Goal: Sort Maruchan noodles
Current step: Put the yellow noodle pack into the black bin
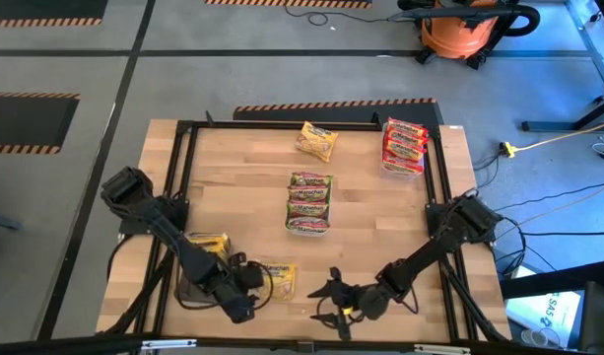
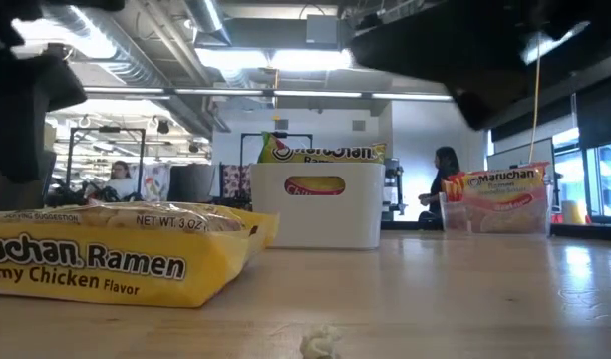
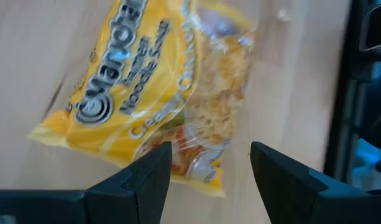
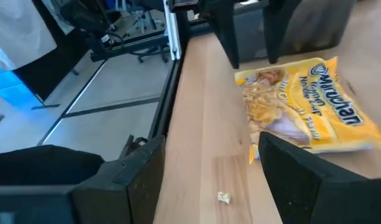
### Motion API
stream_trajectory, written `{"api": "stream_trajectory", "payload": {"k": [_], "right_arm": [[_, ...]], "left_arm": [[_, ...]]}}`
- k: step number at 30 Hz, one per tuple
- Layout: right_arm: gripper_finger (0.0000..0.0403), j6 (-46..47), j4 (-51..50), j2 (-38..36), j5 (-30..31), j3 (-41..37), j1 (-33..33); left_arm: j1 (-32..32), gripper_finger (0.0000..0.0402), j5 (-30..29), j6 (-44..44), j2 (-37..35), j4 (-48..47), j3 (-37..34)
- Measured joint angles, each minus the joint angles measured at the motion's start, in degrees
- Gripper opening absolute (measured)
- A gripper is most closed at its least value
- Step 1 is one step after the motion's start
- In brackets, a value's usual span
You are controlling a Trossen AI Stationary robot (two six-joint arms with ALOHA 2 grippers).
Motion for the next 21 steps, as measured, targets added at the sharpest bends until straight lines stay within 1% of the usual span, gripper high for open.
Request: {"api": "stream_trajectory", "payload": {"k": [4,10,13,15,21], "right_arm": [[0.0237,-0.24,-0.82,2.15,-3.11,2.27,-1.78],[0.0237,-0.55,-1.40,4.02,-5.77,2.95,-4.46],[0.0237,-0.28,-2.18,5.17,-6.14,2.91,-5.60],[0.0237,-0.27,-2.20,5.64,-6.04,2.91,-6.16],[0.0237,-1.53,-1.23,5.65,-5.78,2.91,-6.91]], "left_arm": [[0.20,0.0214,0.17,-1.94,0.71,-0.05,-1.24],[0.97,0.0214,0.63,-2.61,2.25,0.09,-2.45],[1.45,0.0214,0.70,-2.48,3.04,0.41,-2.44],[1.76,0.0214,0.49,-1.89,3.49,1.16,-2.41],[2.98,0.0214,-1.56,4.38,3.78,4.12,-2.44]]}}
